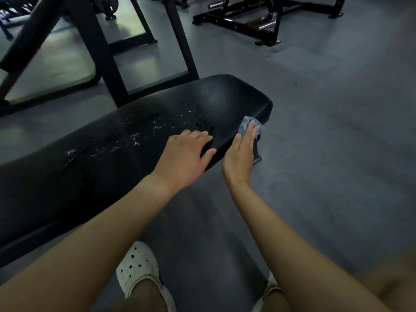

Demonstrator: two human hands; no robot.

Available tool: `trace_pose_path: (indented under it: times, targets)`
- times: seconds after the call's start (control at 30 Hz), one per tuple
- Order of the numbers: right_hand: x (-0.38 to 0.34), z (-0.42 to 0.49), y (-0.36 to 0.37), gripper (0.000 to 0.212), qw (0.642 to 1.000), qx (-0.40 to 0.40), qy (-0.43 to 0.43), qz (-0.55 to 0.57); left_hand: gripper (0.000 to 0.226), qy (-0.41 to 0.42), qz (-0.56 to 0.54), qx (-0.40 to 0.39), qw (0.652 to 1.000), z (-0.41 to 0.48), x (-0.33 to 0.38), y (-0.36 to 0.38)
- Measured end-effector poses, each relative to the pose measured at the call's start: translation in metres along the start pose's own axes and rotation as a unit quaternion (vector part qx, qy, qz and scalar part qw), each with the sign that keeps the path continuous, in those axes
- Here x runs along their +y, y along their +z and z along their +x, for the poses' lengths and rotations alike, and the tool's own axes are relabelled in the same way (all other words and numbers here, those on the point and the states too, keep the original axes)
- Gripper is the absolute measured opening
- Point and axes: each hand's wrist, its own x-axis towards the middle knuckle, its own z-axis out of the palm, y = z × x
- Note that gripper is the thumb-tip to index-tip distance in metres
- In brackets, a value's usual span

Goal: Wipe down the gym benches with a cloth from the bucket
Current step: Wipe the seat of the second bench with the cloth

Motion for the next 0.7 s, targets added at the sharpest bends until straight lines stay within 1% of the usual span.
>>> trace_pose_path:
  times: [0.1,0.17,0.33,0.43,0.5,0.6,0.7]
  targets:
    - [0.009,-0.027,0.005,0.055,0.999,-0.029,-0.023,0.021,0.045,-0.006,-0.004,0.006,1.000,-0.002,0.001,0.003]
    - [0.008,-0.022,0.000,0.055,0.999,-0.035,-0.023,0.011,0.044,-0.011,-0.005,0.003,1.000,-0.003,0.004,0.001]
    - [-0.005,0.030,-0.019,0.055,0.997,-0.017,0.029,-0.073,0.047,-0.015,-0.001,-0.025,1.000,-0.001,0.007,-0.005]
    - [-0.014,0.031,-0.026,0.056,0.993,-0.030,0.020,-0.109,0.048,-0.013,0.001,-0.036,0.999,-0.001,0.008,-0.009]
    - [-0.015,0.018,-0.022,0.055,0.989,-0.037,-0.007,-0.140,0.047,-0.014,-0.002,-0.039,0.999,-0.003,0.007,-0.014]
    - [0.001,-0.011,-0.015,0.055,0.979,-0.044,-0.090,-0.176,0.046,-0.018,-0.001,-0.026,0.999,-0.014,0.007,-0.018]
    - [0.025,-0.032,-0.014,0.060,0.959,-0.085,-0.162,-0.214,0.047,-0.040,0.011,-0.013,0.999,-0.031,0.001,-0.023]
